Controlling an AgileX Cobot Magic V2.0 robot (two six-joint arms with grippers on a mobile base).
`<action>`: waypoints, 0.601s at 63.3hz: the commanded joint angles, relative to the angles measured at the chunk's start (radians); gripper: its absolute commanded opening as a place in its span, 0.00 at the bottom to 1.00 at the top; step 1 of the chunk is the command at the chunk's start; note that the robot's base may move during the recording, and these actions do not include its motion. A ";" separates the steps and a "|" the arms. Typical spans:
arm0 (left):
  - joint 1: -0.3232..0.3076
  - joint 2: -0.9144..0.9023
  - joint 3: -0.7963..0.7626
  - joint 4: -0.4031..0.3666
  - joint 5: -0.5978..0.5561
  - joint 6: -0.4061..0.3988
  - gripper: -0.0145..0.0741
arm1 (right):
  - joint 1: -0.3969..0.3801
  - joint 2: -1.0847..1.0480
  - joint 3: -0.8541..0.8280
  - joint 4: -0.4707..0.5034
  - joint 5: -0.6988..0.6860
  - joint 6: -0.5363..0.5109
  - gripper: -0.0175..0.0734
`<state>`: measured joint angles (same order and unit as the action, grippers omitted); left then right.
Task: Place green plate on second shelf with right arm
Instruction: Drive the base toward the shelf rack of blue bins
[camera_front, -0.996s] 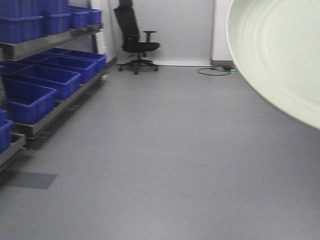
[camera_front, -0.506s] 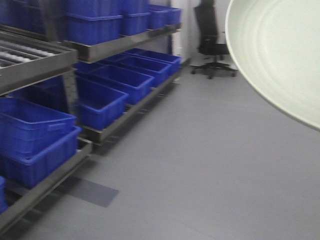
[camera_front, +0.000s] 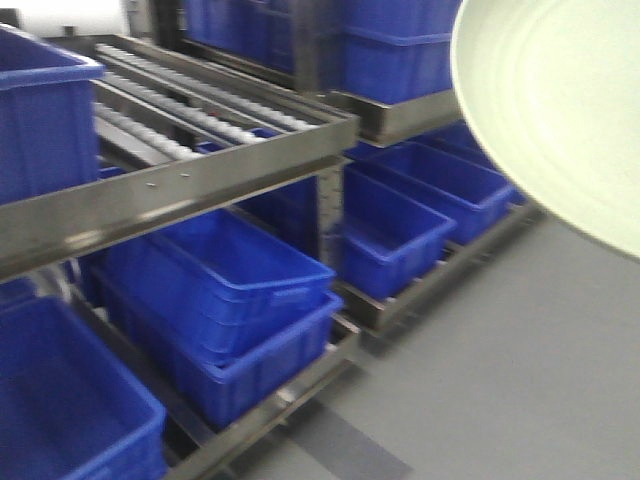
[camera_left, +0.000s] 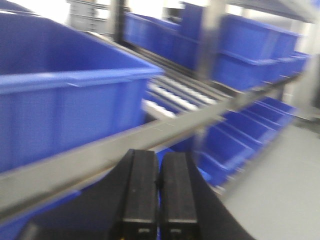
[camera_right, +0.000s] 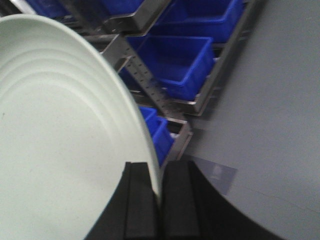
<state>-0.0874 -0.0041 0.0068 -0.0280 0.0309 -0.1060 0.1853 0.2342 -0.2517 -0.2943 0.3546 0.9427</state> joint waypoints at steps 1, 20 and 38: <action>-0.007 -0.018 0.041 -0.008 -0.089 -0.003 0.31 | -0.007 0.011 -0.030 -0.016 -0.108 0.001 0.25; -0.007 -0.018 0.041 -0.008 -0.089 -0.003 0.31 | -0.007 0.011 -0.030 -0.016 -0.108 0.001 0.25; -0.007 -0.018 0.041 -0.008 -0.089 -0.003 0.31 | -0.007 0.011 -0.030 -0.016 -0.108 0.001 0.25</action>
<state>-0.0874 -0.0041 0.0068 -0.0280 0.0309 -0.1060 0.1853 0.2342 -0.2517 -0.2943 0.3546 0.9427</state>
